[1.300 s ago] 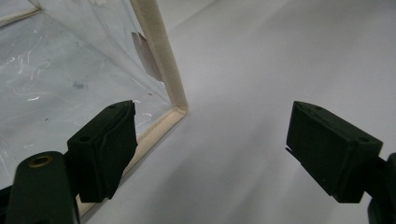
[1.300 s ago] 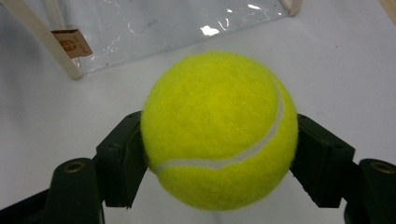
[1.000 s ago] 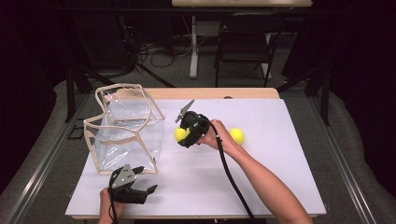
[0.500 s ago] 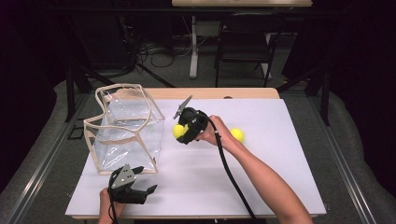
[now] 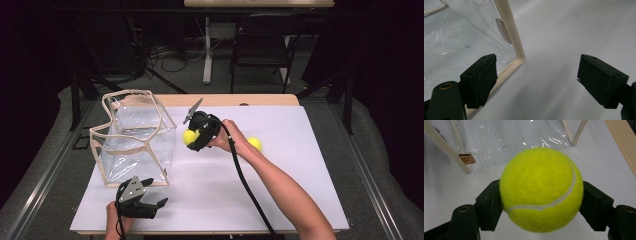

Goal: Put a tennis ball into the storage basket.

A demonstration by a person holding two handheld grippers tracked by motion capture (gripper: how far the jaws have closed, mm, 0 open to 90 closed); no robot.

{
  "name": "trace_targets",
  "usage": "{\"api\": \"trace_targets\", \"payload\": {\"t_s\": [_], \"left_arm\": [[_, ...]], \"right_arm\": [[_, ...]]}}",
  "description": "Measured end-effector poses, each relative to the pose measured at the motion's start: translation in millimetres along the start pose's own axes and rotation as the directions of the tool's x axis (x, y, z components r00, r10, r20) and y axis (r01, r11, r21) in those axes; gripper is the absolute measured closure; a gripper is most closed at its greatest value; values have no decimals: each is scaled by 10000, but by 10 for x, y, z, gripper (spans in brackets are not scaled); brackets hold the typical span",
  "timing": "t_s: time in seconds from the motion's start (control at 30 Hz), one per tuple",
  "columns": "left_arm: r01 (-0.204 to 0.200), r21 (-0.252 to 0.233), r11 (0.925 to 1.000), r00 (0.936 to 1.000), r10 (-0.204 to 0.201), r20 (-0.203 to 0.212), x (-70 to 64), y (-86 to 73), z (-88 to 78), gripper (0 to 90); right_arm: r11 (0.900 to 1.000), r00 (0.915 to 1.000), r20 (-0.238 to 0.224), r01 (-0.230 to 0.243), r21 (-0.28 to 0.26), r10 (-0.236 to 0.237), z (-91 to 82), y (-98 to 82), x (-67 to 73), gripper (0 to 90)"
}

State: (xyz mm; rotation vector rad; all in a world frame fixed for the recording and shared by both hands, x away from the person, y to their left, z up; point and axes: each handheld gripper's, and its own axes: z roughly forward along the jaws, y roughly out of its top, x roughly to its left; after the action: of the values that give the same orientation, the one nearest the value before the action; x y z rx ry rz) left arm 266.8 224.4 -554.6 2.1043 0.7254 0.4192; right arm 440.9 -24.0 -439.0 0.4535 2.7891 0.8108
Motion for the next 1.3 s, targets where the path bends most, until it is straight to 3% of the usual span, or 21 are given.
{"api": "trace_targets", "payload": {"t_s": [1.3], "left_arm": [[27,-72,10000,10000,-27,-7,-8,3,-1,162]], "right_arm": [[9997,9997,130,214,-81,-213,-209,241,-96,271]]}}
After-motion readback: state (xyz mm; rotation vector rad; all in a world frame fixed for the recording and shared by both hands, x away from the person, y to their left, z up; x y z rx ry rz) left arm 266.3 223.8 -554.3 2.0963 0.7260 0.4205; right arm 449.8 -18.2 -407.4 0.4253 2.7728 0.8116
